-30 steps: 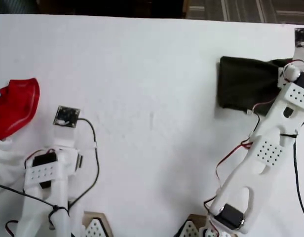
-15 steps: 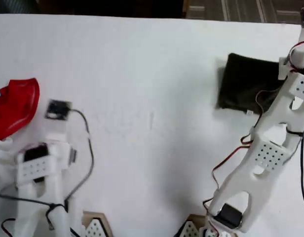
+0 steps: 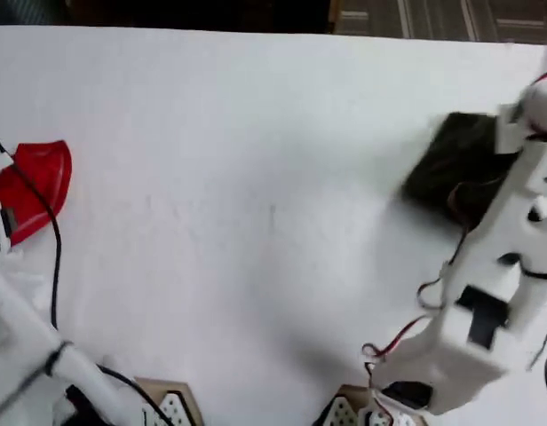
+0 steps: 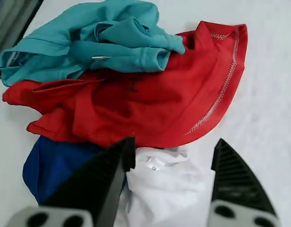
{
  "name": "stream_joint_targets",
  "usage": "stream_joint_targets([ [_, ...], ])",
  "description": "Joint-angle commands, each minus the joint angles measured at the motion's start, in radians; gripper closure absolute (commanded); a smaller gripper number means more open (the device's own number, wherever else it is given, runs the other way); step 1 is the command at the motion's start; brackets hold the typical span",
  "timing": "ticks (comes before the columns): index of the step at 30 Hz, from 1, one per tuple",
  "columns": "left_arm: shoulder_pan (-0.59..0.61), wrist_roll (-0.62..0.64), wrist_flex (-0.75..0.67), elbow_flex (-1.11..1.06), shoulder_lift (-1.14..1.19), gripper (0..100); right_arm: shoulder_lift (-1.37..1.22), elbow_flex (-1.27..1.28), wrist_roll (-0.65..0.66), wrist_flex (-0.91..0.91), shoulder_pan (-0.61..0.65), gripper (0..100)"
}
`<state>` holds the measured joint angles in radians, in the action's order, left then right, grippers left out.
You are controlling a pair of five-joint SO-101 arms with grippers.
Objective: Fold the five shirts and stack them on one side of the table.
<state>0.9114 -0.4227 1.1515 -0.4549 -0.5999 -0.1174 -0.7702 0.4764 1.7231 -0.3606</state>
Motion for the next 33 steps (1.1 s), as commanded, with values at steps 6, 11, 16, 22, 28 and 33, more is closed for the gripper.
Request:
stream_joint_targets([
  [6, 0.044, -0.009, 0.011, 0.047, 0.167, 72, 0.173, 0.373, -0.003, -0.300, 0.004, 86.1],
  [11, 0.031, -0.011, 0.012, 0.048, 0.173, 72, 0.170, 0.422, -0.002, -0.294, -0.022, 86.1],
  [16, -0.078, -0.011, 0.149, 0.073, 0.172, 72, 0.168, 0.585, -0.006, -0.294, -0.007, 85.8],
  [22, -0.212, -0.005, 0.295, 0.094, 0.170, 72, 0.157, 0.865, -0.005, -0.564, -0.065, 81.8],
  [28, -0.216, -0.008, 0.295, 0.085, 0.170, 72, 0.018, 0.968, -0.002, -0.769, -0.163, 78.3],
  [33, -0.218, -0.008, 0.295, 0.085, 0.170, 72, -0.114, 0.919, 0.002, -0.773, -0.191, 78.9],
])
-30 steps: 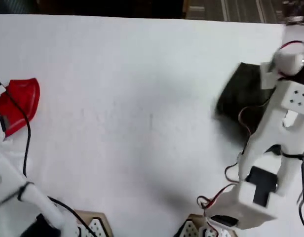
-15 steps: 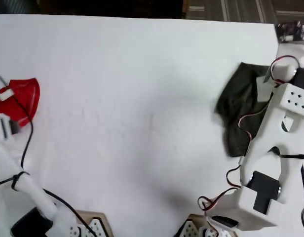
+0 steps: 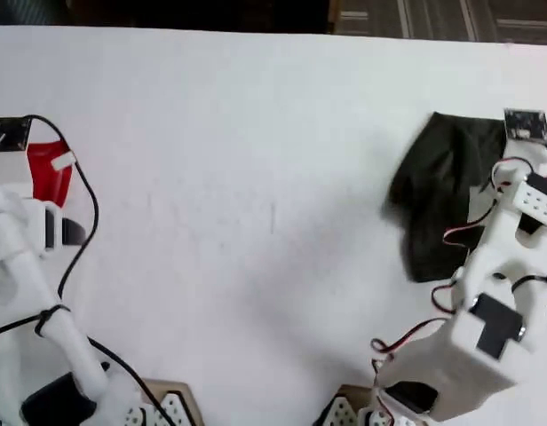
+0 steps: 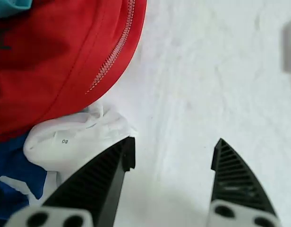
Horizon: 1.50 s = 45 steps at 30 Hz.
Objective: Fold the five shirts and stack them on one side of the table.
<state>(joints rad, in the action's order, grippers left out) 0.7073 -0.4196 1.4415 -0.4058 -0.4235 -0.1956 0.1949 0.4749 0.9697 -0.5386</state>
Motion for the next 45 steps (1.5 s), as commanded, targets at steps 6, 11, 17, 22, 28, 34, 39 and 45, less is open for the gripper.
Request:
stream_joint_targets([
  [6, -0.015, -0.008, 0.005, 0.036, -0.005, 72, -0.068, -0.052, 0.071, 0.031, -0.007, 92.0],
  [11, -0.015, -0.008, 0.003, 0.036, -0.005, 72, -0.068, -0.054, 0.072, 0.025, -0.012, 96.4],
  [17, -0.012, -0.008, 0.005, 0.035, -0.005, 72, -0.068, -0.152, 0.072, 0.036, -0.022, 97.9],
  [22, -0.015, -0.008, -0.002, 0.035, 0.003, 72, -0.070, -0.359, 0.072, 0.074, -0.045, 97.9],
  [28, -0.017, -0.008, -0.020, 0.028, 0.003, 72, -0.079, -0.569, 0.072, 0.045, -0.024, 97.9],
  [34, -0.015, -0.011, -0.084, -0.077, -0.003, 72, -0.085, -0.597, 0.072, -0.163, 0.038, 97.9],
  [39, -0.012, -0.014, -0.143, -0.151, -0.003, 72, -0.140, -0.605, 0.130, -0.117, 0.044, 97.4],
  [45, -0.017, -0.012, -0.167, -0.154, -0.003, 72, -0.240, -0.598, 0.144, 0.056, -0.038, 87.0],
])
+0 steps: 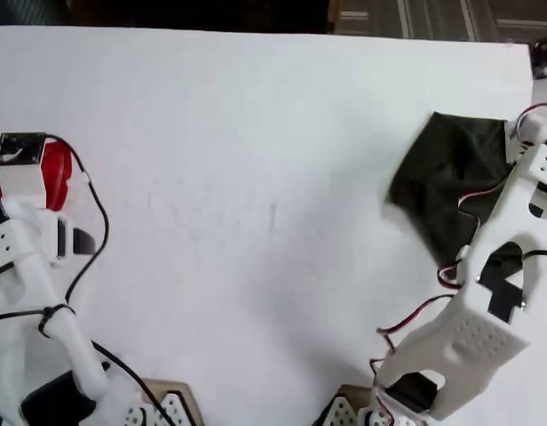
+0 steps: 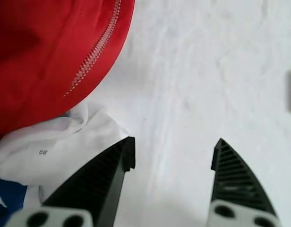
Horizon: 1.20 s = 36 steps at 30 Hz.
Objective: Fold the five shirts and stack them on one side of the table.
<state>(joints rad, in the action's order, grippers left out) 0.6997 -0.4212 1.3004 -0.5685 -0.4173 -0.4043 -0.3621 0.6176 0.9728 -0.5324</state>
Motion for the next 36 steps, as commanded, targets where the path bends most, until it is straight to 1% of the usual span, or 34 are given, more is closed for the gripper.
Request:
stream_joint_targets([
  [1, -0.009, -0.011, -0.029, 0.010, -0.009, 72, -0.062, -0.044, -0.003, 0.067, -0.059, 84.5],
  [3, -0.009, -0.011, -0.041, 0.004, -0.009, 72, -0.130, -0.048, -0.018, 0.074, -0.088, 81.8],
  [6, -0.011, -0.008, -0.041, 0.004, -0.008, 72, -0.213, -0.049, -0.032, 0.070, -0.113, 81.5],
  [14, -0.031, -0.006, -0.037, 0.002, -0.009, 72, -0.348, -0.144, -0.032, 0.071, -0.107, 81.5],
  [16, -0.031, -0.006, -0.037, 0.002, -0.009, 72, -0.364, -0.169, -0.032, 0.071, -0.111, 83.2],
  [17, -0.031, -0.006, -0.037, 0.002, -0.009, 72, -0.371, -0.181, -0.031, 0.071, -0.114, 86.7],
  [19, -0.031, -0.006, -0.038, 0.002, -0.009, 72, -0.374, -0.206, -0.026, 0.070, -0.114, 97.9],
  [20, -0.031, -0.006, -0.040, 0.002, -0.009, 72, -0.374, -0.218, -0.029, 0.070, -0.116, 98.6],
  [21, -0.031, -0.006, -0.040, 0.002, -0.009, 72, -0.371, -0.227, -0.031, 0.071, -0.116, 96.2],
  [23, -0.031, -0.006, -0.040, 0.002, -0.008, 72, -0.357, -0.250, -0.031, 0.079, -0.116, 98.4],
  [36, -0.032, -0.006, -0.055, 0.002, -0.003, 72, -0.179, -0.434, -0.032, 0.277, -0.102, 97.9],
])
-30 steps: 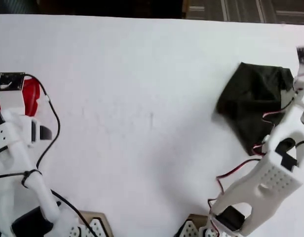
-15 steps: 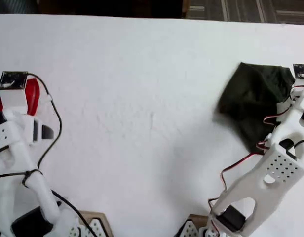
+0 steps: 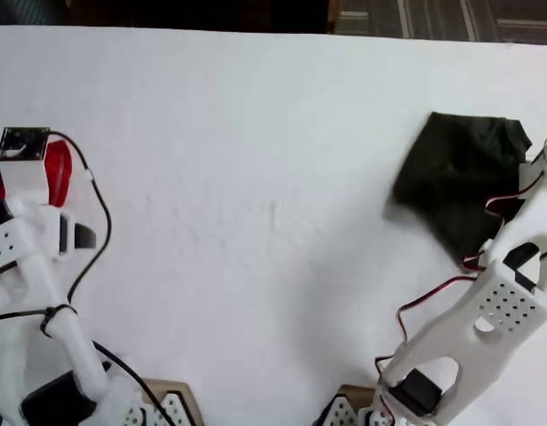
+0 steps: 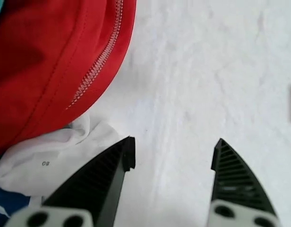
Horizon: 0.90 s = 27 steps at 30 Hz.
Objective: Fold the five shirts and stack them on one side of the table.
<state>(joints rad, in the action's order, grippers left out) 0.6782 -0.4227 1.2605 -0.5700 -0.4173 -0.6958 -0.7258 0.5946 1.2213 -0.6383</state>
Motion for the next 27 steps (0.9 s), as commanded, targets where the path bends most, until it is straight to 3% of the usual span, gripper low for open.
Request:
stream_joint_targets([
  [1, -0.011, -0.005, -0.015, 0.004, -0.003, 72, 0.124, -0.081, -0.009, 0.035, 0.013, 97.9],
  [12, -0.011, -0.005, -0.015, 0.004, -0.003, 72, 0.234, -0.101, -0.009, 0.124, 0.131, 97.9],
  [15, -0.011, -0.005, -0.015, 0.004, -0.003, 72, 0.277, -0.103, -0.015, 0.231, 0.214, 97.9],
  [20, -0.006, -0.008, -0.015, 0.004, -0.003, 72, 0.423, -0.103, -0.198, 0.400, 0.348, 97.9],
  [23, -0.005, -0.003, -0.011, 0.004, -0.003, 72, 0.515, -0.097, -0.238, 0.521, 0.463, 97.9],
  [27, -0.005, 0.023, -0.009, 0.004, -0.003, 72, 0.613, -0.071, -0.279, 0.547, 0.627, 97.9],
])
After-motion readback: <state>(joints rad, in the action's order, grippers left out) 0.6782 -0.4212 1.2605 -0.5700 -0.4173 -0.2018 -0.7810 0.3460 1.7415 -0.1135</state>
